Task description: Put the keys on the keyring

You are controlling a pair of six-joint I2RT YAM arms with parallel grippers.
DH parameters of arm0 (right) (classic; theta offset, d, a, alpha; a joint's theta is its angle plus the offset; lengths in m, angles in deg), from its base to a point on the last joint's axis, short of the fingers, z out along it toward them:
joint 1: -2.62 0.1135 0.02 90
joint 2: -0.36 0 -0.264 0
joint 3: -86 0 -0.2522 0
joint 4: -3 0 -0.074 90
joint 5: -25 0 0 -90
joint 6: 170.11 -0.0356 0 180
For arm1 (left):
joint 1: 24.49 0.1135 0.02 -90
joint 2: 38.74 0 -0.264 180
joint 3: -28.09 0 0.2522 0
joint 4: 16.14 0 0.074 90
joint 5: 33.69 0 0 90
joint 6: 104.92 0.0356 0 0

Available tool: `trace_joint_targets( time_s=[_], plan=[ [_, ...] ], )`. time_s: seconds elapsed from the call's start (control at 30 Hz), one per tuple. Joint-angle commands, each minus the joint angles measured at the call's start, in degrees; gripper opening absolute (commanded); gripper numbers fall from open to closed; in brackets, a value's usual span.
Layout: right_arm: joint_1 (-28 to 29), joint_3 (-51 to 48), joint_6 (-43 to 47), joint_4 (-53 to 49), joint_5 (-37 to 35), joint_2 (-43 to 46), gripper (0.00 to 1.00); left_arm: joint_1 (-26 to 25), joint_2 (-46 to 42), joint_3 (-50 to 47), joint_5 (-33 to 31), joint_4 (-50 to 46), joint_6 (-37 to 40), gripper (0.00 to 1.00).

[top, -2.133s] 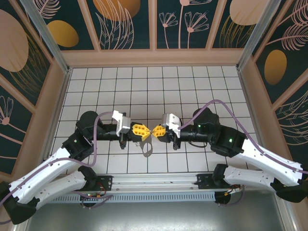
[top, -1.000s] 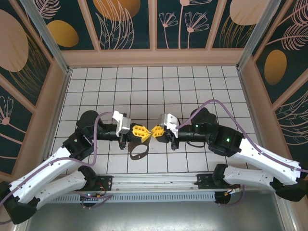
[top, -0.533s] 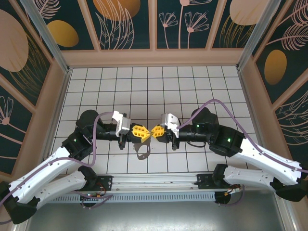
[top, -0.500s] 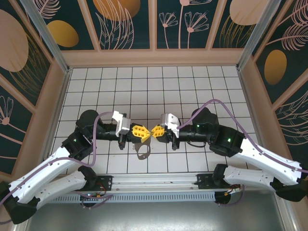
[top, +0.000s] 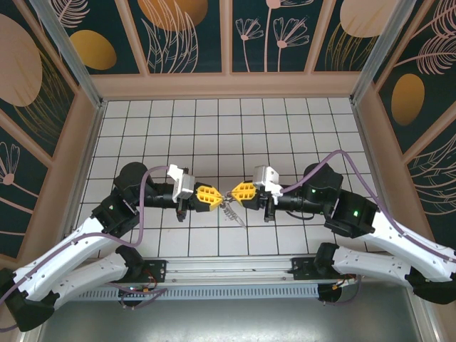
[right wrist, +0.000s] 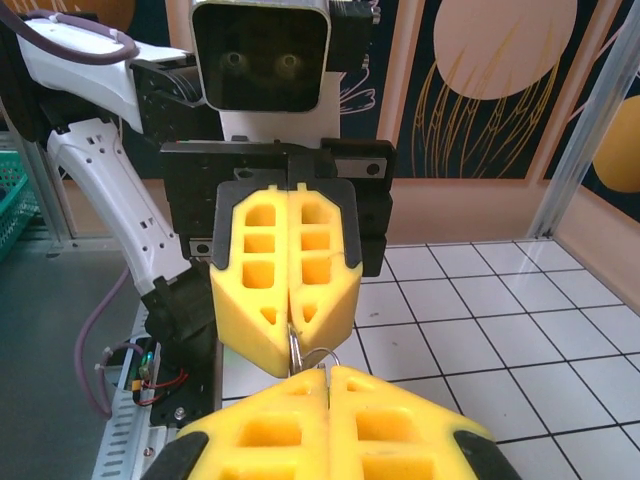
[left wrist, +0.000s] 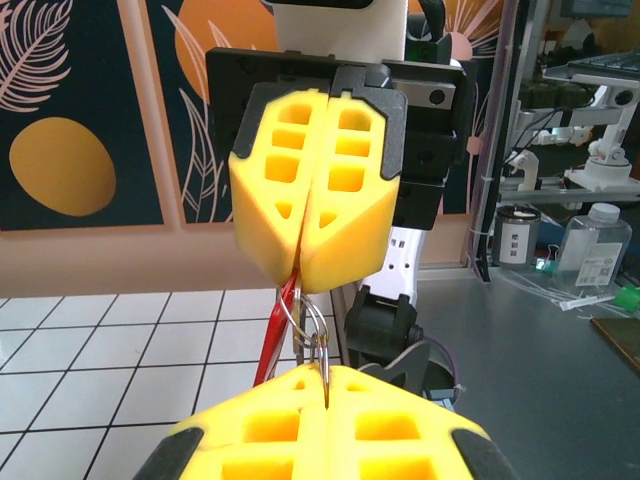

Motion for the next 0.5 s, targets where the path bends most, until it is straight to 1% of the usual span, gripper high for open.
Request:
trace_joint_targets(
  time_s=[0.0,0.2,0.3,0.47],
  plan=[
    [-0.03,0.46,-1.33,3.69,-2.56,1.12,0.00,-0.54,-0.77,0.62,1.13,-0.73,0.68,0.00],
    [-0.03,0.23,-1.38,3.47,-3.57,1.66,0.00,-0.54,-0.48,0.63,0.40,-1.09,0.92,0.00],
    [-0.03,0.15,-1.12,3.38,-5.40,1.48,0.00,-0.47,-0.28,0.54,-0.49,-1.21,1.11,0.00],
    [-0.03,-1.02,-1.14,3.05,-7.07,2.28,0.00,-0.50,-0.23,0.27,-3.87,-2.60,1.71,0.00]
  ],
)
